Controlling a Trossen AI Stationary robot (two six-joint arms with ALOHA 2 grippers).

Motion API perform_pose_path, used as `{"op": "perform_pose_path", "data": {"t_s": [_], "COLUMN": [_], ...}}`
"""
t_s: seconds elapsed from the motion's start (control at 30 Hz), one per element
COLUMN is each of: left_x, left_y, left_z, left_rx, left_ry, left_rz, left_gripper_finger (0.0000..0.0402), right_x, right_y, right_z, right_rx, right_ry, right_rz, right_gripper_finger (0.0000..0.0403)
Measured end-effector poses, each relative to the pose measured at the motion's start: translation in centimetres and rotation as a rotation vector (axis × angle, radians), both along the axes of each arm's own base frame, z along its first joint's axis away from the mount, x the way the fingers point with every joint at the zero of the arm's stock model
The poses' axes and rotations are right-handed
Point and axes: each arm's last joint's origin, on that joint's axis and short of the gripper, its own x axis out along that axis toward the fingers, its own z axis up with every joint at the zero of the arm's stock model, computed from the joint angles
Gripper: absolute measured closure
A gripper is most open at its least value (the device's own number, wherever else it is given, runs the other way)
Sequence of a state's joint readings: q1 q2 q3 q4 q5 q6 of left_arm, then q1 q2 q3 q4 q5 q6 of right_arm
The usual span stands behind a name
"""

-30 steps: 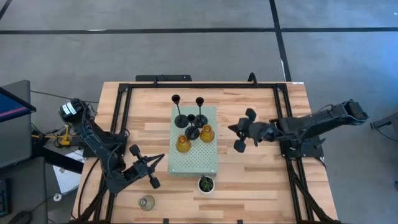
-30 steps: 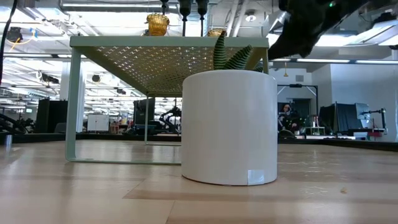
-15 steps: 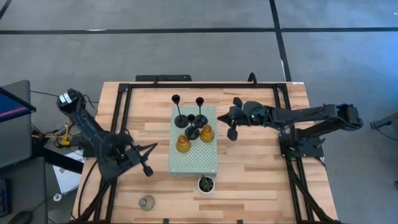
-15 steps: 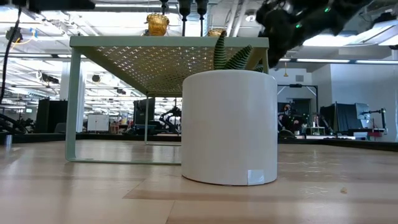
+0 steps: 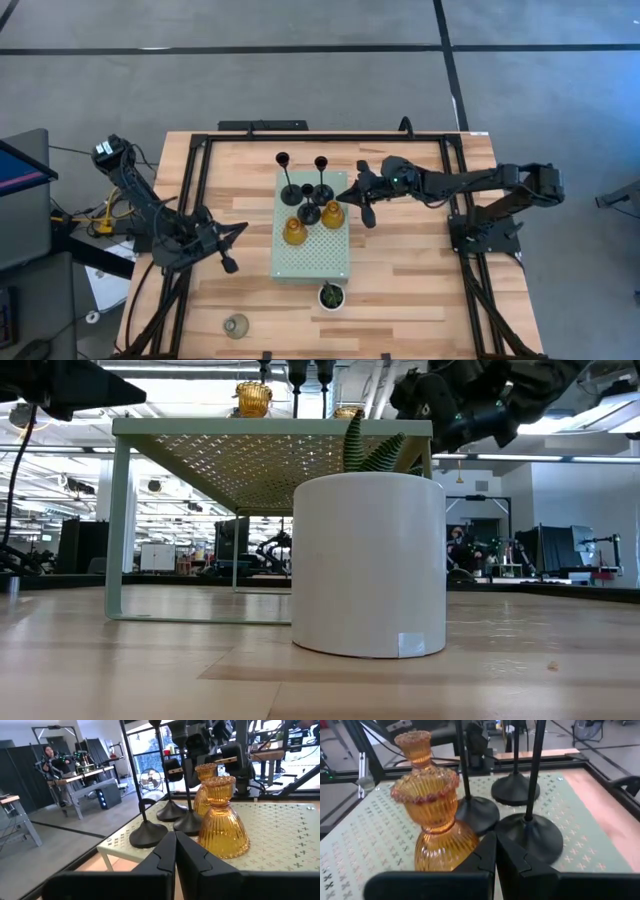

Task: Pick & Place candle stick holders
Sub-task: Adjust the right yellow candle holders

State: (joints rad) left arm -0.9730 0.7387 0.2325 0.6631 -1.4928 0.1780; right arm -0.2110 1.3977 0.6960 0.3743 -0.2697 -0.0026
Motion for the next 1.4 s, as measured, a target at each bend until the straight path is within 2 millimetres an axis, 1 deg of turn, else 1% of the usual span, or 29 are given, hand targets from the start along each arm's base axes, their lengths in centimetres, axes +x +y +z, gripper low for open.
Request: {"op": "perform_pose_path", "data": {"t_s": [0.2, 0.83, 1.4], "left_x": [0.0, 0.0, 0.0], "left_y": [0.0, 0.0, 0.0], "left_z": [0.0, 0.0, 0.0], "left_rx": [0.0, 0.001, 0.0], "left_ry": [0.0, 0.001, 0.0], "left_rz": [0.0, 0.001, 0.001], "left_gripper_finger": [0.0394, 0.0394, 0.0394], "right_x": [0.5, 0.4, 0.5], "right_y": [-0.3, 0.3, 1.9], "right_z": [-0.3, -0.1, -0.5], "right_rx": [0.02, 0.092, 0.126], "right_ry": [-0.037, -0.053, -0.014], "right_rz": [0.061, 0.221, 0.326], "right_gripper_finger": [0.0403, 0.0403, 0.0403]}}
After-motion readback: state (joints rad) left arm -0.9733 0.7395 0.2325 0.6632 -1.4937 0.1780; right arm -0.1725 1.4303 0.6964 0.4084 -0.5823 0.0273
